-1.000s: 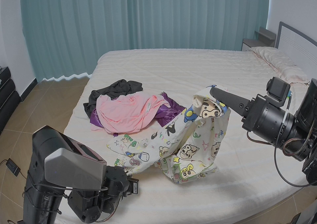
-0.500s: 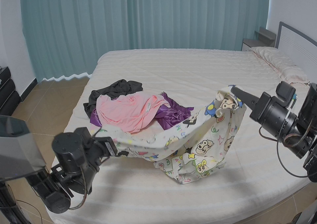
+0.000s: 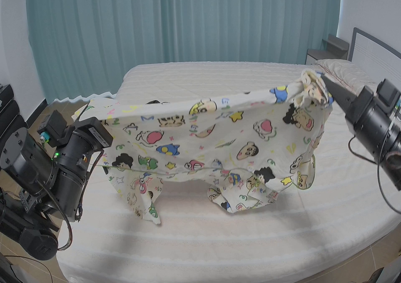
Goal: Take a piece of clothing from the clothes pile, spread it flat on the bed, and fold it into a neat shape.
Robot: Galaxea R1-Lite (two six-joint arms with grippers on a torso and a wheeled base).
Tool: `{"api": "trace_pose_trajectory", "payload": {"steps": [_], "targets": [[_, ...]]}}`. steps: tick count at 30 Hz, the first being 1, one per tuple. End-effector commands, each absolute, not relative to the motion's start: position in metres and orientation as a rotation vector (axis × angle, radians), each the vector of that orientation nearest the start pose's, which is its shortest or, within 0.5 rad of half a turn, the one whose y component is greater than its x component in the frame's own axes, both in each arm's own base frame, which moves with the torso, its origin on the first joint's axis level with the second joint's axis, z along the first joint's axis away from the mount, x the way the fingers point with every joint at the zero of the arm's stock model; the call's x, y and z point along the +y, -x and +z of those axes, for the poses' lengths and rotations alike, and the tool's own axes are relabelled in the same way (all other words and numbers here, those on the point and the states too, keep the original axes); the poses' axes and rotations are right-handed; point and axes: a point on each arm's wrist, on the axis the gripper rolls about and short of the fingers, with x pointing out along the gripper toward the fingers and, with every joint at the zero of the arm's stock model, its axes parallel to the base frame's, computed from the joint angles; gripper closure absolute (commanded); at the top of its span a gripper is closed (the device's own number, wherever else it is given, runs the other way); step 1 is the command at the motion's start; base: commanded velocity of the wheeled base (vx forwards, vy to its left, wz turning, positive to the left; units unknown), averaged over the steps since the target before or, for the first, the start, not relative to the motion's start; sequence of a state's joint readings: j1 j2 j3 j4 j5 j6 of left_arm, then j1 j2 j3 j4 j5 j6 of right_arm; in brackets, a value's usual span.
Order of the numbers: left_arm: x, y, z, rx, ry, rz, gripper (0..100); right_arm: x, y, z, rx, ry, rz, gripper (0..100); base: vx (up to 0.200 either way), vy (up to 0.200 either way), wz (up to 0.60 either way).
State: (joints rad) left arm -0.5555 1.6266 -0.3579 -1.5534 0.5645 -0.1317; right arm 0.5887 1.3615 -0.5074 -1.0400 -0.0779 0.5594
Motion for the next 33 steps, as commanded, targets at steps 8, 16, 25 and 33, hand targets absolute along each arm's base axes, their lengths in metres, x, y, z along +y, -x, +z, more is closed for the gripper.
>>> {"api": "trace_pose_trajectory", "payload": {"steps": [8, 16, 25, 33], "targets": [[-0.105, -0.186, 0.127, 0.002, 0.309, -0.121, 100, 0.102, -0.152, 0.172, 0.258, -0.674, 0.605, 100, 0.000, 0.000, 0.00], [-0.103, -0.181, 0.124, 0.025, 0.349, -0.141, 100, 0.095, -0.149, 0.166, 0.261, -0.673, 0.574, 100, 0.000, 0.000, 0.00], [-0.111, -0.175, 0.122, 0.031, 0.343, -0.146, 100, 0.091, -0.142, 0.165, 0.259, -0.675, 0.580, 100, 0.000, 0.000, 0.00], [-0.110, -0.175, 0.123, 0.026, 0.342, -0.140, 100, 0.091, -0.142, 0.168, 0.247, -0.676, 0.584, 100, -0.150, 0.000, 0.00]]}}
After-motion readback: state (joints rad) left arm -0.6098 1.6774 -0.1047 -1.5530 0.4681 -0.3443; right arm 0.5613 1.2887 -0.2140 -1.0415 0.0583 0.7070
